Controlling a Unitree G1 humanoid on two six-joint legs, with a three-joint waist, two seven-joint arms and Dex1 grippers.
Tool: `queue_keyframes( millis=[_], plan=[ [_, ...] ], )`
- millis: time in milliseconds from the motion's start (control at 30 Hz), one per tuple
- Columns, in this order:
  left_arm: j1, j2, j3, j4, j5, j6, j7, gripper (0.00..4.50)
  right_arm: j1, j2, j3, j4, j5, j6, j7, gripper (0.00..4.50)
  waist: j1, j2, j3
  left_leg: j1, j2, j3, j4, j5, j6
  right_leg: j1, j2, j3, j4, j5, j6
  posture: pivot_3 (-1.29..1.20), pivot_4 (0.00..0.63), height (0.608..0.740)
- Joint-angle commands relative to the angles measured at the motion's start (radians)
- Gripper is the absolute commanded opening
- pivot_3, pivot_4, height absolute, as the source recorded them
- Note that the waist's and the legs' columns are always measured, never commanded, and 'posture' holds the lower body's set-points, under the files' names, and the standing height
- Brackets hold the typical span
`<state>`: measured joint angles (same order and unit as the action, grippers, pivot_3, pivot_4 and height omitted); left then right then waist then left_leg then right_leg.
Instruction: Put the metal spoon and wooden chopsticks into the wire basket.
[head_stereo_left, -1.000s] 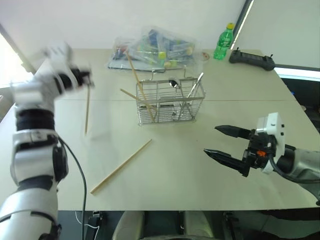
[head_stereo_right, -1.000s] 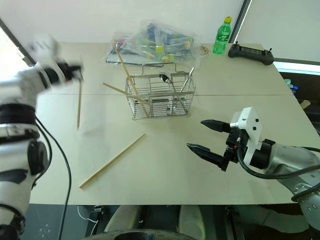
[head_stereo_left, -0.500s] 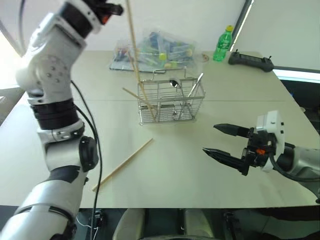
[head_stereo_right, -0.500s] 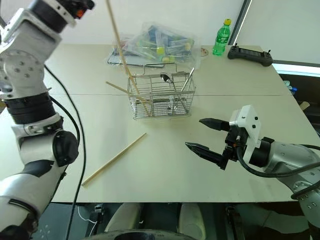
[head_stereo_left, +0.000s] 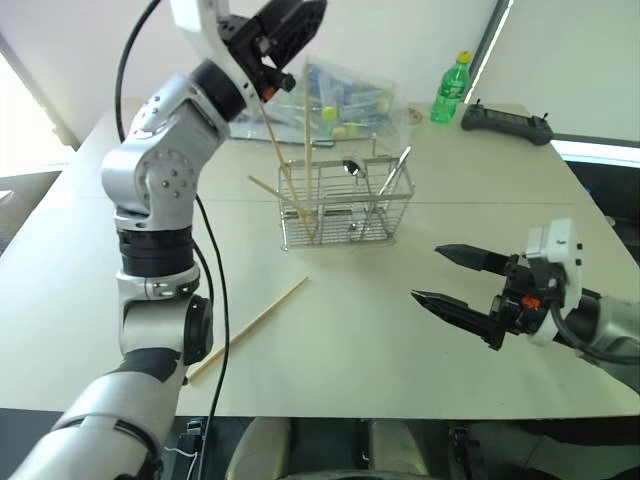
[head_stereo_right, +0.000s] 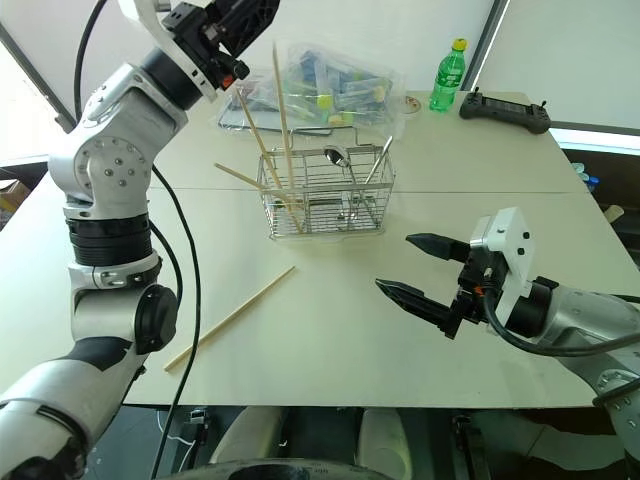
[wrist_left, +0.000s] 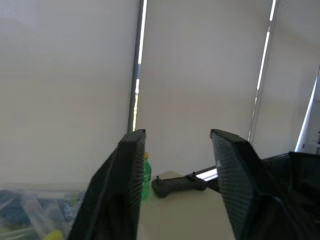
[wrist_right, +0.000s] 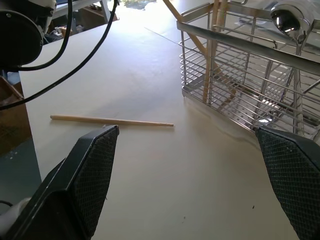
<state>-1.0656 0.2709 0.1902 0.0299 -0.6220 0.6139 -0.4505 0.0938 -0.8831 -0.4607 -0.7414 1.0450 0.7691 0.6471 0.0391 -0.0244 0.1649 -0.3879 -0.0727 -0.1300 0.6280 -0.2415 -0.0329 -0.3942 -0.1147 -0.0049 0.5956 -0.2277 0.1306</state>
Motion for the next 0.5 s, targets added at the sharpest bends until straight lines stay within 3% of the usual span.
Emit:
queue_keyframes(
  millis=[33,67,233,400,500],
  plan=[
    [-0.004,-0.009,0.022,-0.045,-0.042,0.001,0.002,3.90,-0.006,-0.006,-0.029,-0.026,0.024,-0.008,-0.018,4.50,0.000,0.000,0.000,0.000,0.000,0.000,0.000,0.000,0.000,0.000,0.000,0.000,0.000,0.000,0.000,0.00,0.150,0.731],
    [-0.009,-0.006,0.035,-0.048,-0.058,0.018,0.011,4.43,-0.007,-0.004,-0.025,-0.025,0.023,-0.010,-0.021,4.50,0.000,0.000,0.000,0.000,0.000,0.000,0.000,0.000,0.000,0.000,0.000,0.000,0.000,0.000,0.000,0.00,0.150,0.731],
    [-0.062,0.059,0.081,-0.058,-0.125,0.110,0.035,4.43,-0.010,0.001,-0.009,-0.020,0.013,-0.017,-0.025,4.50,-0.002,0.000,0.000,0.000,0.000,0.000,0.000,0.000,0.000,0.000,0.000,0.000,0.000,0.000,0.000,0.00,0.150,0.731],
    [-0.210,0.292,0.086,0.007,-0.165,0.274,-0.051,4.43,-0.014,0.010,0.008,-0.016,0.009,-0.022,-0.029,4.50,-0.009,-0.001,0.002,-0.002,0.000,-0.001,0.000,0.000,0.000,-0.003,0.002,0.000,0.001,0.000,0.000,0.00,0.150,0.731],
    [-0.248,0.470,0.048,0.041,-0.197,0.345,-0.267,4.43,-0.006,0.020,0.021,-0.012,-0.009,-0.033,-0.023,4.50,-0.018,0.001,0.000,0.000,0.000,0.000,-0.002,0.000,0.001,-0.003,0.002,0.000,0.001,-0.001,0.001,0.00,0.150,0.731]
  ],
)
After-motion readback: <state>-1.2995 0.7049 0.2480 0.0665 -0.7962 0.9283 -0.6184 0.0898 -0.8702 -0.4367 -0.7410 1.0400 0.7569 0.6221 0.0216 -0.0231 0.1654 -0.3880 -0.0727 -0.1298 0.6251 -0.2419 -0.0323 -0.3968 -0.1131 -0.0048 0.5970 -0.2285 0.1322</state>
